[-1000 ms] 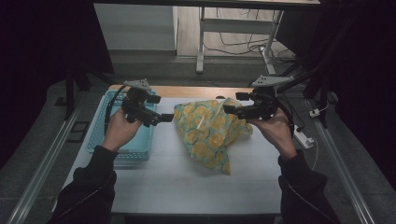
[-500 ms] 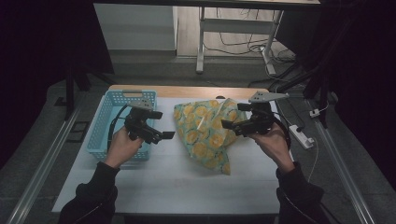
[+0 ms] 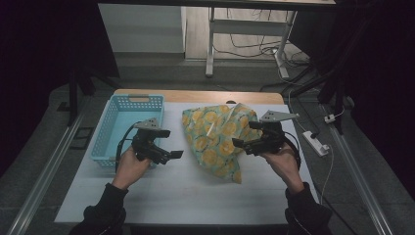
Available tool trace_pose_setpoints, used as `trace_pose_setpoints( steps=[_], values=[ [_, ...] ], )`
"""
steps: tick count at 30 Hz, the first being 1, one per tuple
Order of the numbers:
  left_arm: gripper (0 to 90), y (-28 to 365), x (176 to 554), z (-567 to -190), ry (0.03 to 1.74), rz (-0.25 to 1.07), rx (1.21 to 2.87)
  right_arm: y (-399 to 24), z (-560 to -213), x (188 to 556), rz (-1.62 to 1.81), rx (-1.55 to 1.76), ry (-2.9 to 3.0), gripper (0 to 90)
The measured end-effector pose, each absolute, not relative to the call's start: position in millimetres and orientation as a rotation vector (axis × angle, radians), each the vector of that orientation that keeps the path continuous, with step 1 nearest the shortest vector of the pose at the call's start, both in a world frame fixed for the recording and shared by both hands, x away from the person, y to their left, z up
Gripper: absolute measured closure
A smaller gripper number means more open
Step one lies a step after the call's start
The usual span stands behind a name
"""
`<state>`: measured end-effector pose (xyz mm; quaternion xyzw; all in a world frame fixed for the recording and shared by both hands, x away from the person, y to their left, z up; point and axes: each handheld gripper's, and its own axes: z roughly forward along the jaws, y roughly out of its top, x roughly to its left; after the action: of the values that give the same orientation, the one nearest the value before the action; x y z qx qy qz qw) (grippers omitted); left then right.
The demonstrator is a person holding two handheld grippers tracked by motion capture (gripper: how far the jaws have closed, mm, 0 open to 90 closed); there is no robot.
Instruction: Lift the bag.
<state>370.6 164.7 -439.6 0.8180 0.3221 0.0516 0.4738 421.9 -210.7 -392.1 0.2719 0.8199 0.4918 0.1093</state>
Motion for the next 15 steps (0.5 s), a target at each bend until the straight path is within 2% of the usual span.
trace_pose_setpoints(
  steps=[15],
  values=[
    [0.0, 175, 341, -455, 0.846, 0.162, 1.984, -218, -407, 403, 1.406, 0.787, 2.386, 0.5]
  ],
)
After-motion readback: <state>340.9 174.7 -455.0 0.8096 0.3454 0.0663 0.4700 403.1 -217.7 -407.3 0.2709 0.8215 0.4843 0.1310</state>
